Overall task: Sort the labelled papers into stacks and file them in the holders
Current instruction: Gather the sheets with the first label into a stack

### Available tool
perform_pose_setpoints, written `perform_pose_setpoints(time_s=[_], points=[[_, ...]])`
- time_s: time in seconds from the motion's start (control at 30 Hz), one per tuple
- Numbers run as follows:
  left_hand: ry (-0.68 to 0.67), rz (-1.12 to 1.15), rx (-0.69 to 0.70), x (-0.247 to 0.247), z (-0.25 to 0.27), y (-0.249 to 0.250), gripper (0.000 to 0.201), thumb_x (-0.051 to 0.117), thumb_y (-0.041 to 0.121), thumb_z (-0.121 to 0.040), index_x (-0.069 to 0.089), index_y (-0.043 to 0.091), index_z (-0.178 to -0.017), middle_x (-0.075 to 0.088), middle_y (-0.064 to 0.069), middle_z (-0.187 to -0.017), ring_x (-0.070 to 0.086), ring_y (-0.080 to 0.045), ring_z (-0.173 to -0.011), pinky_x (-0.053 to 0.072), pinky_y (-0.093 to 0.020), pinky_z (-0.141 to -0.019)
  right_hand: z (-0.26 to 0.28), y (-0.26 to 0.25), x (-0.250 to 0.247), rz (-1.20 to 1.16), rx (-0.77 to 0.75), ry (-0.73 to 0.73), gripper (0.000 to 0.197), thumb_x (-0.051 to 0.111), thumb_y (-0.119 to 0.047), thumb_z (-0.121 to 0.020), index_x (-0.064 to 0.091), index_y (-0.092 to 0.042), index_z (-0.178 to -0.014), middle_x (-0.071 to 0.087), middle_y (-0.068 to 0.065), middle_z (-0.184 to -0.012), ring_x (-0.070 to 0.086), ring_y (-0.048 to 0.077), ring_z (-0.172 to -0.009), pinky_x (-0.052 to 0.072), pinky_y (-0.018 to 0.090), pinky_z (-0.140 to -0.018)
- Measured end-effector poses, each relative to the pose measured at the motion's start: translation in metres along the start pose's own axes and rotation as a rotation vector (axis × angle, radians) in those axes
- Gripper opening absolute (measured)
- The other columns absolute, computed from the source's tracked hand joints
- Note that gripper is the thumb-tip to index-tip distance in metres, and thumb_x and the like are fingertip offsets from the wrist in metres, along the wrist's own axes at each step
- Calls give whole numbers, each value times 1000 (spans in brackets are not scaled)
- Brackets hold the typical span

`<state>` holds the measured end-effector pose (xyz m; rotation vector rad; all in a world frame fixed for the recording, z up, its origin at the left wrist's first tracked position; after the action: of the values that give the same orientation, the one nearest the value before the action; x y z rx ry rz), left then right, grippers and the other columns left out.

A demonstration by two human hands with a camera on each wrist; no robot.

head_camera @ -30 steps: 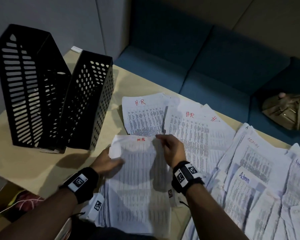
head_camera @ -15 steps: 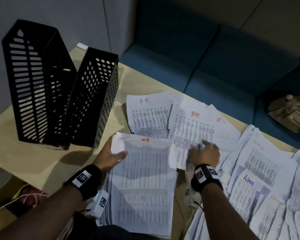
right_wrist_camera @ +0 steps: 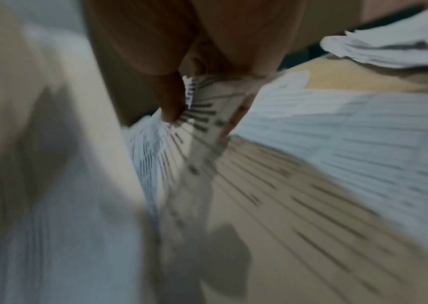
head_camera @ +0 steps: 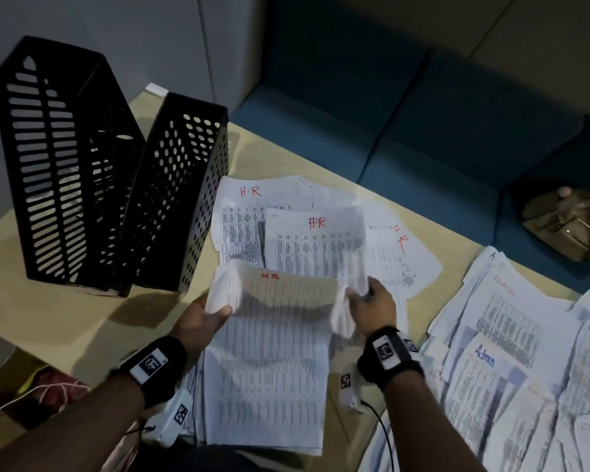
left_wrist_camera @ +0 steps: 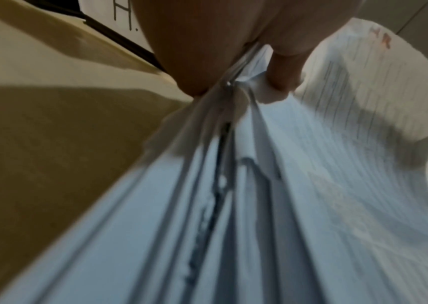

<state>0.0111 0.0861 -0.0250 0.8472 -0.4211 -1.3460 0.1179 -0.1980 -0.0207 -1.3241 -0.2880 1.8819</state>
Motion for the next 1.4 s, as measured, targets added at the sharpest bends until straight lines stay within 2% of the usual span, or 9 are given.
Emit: perform_pose_setpoints(time_s=[0.1,0.27,0.37,0.57,0.83,0.93,1.03,1.3,1.4], points=[[24,9,-20,-4,-5,-8,35,62,24,-92,56,4,-120,65,-8,-90,62,-35,-99,50,-42,-84,-7,-2,-38,-90,-24,153,25,55,-21,-92,63,-5,-110,66,16,-94,61,31,-87,44,31,-74],[53,-2,9,-1,-9,-16,42,57,25,-95,50,16,-135,64,-10,-114,58,-31,-107,48,-43,-94,-16,33,-85,172,98,82,20,57,-17,-92,48,0,-91,57,15,-83,56,33,-82,40,32,-72],[46,-22,33,4,-11,-11,42,52,20,-97,47,19,-139,61,-8,-122,55,-30,-114,43,-43,-101,-21,54,-70,322,120,-60,30,62,-17,-88,49,1,-109,59,18,-106,56,36,-96,43,34,-78],[31,-62,30,3,-13,-13,42,51,23,-98,45,23,-140,61,-6,-124,56,-30,-114,45,-48,-101,-20,44,-45,186,212,70,78,64,-41,-86,30,3,-140,43,26,-139,43,43,-127,40,49,-100],[-5,-46,26,1,-16,-15,43,53,24,-97,45,24,-139,62,-5,-125,58,-30,-115,45,-52,-101,1,15,-76,146,36,113,24,57,-27,-92,59,-3,-91,68,17,-90,58,30,-79,44,29,-71],[6,-20,36,0,-17,-10,39,54,18,-97,48,13,-135,62,-11,-123,58,-32,-114,45,-49,-101,17,-19,-110,-47,-112,304,15,61,-22,-89,60,-8,-90,64,5,-71,60,25,-65,38,20,-54],[32,21,33,-1,-17,-5,36,54,18,-97,52,11,-132,63,-9,-122,59,-31,-115,44,-50,-103,22,-35,-135,-154,-190,415,14,63,-17,-89,61,-9,-100,61,5,-84,56,18,-72,33,21,-52],[-3,29,86,15,-12,9,34,54,23,-97,53,9,-128,58,-2,-120,53,-21,-121,39,-37,-105,39,18,-30,-21,-187,-67,41,65,-31,-82,56,-11,-117,65,2,-99,62,19,-87,42,23,-65],[-72,70,92,13,-13,6,58,65,51,-83,55,18,-129,62,1,-126,58,-24,-118,46,-45,-101,51,40,13,-14,-147,-258,43,64,-29,-84,50,-16,-123,65,0,-109,64,24,-101,51,32,-79]])
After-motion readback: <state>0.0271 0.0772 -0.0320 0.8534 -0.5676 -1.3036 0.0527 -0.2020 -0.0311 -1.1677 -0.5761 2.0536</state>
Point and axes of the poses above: each hand's wrist, its own z-axis away from the middle knuckle, its own x-axis out of the palm, y = z × x, the point moved 1 cm from there along -z, towards the middle knuckle
